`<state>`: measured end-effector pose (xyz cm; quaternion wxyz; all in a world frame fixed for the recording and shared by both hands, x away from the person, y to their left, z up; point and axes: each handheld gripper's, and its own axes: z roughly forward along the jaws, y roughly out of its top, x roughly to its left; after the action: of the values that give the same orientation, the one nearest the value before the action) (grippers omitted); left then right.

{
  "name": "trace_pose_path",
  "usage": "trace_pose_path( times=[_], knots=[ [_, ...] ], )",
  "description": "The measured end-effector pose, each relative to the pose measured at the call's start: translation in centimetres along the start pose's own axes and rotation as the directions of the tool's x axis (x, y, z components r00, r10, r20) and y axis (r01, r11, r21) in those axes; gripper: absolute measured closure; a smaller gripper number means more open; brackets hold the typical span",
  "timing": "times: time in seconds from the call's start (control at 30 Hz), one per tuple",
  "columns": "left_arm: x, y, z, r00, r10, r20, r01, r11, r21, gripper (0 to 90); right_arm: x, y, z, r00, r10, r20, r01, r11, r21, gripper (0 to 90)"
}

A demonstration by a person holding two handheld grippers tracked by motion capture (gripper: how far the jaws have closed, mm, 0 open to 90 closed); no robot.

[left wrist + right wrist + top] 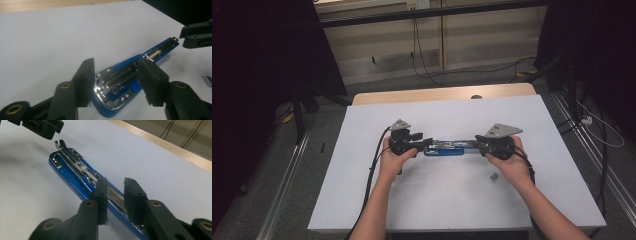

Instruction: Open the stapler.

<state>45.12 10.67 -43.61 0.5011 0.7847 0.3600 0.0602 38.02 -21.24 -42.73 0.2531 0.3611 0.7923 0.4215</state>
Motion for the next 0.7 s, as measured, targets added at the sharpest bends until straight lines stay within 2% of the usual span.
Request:
trace_pose_path(
  times=[0.17,0.27,0.4,0.47,0.53,0.6,0.7],
  knots=[
    [-0.3,0.2,-0.6,0.9998,0.013,-0.017,-0.012,0.9997,0.021,32.0,0.0,-0.9,-1.5,0.9997,0.003,-0.022,-0.003,1.0,0.02,53.0],
    [-0.4,0.2,-0.8,0.9997,-0.006,-0.023,0.007,0.9987,0.05,23.0,0.1,-1.6,-2.3,0.9994,0.01,-0.033,-0.009,0.999,0.031,43.4],
    [-0.6,0.2,-1.3,0.9994,0.004,-0.035,-0.001,0.997,0.078,16.1,0.3,-2.5,-3.4,0.999,0.012,-0.043,-0.01,0.999,0.046,34.5],
    [-0.7,0.1,-1.6,0.9992,0.015,-0.038,-0.012,0.9968,0.079,14.9,0.3,-3.1,-3.8,0.9972,0.025,-0.07,-0.021,0.998,0.064,29.7],
    [-0.8,0.0,-2.1,0.9985,0.025,-0.05,-0.021,0.9967,0.078,14.1,0.4,-3.7,-4.3,0.9972,0.02,-0.072,-0.015,0.997,0.071,27.3],
    [-0.8,-0.2,-2.6,0.9982,0.025,-0.055,-0.021,0.9966,0.079,12.9,0.4,-4.2,-4.7,0.9963,0.021,-0.083,-0.013,0.996,0.09,23.0],
    [-0.8,-0.5,-3.3,0.998,0.018,-0.061,-0.013,0.9971,0.074,11.4,0.2,-4.9,-5.2,0.9965,0.026,-0.08,-0.018,0.994,0.105,21.4]
  ],
)
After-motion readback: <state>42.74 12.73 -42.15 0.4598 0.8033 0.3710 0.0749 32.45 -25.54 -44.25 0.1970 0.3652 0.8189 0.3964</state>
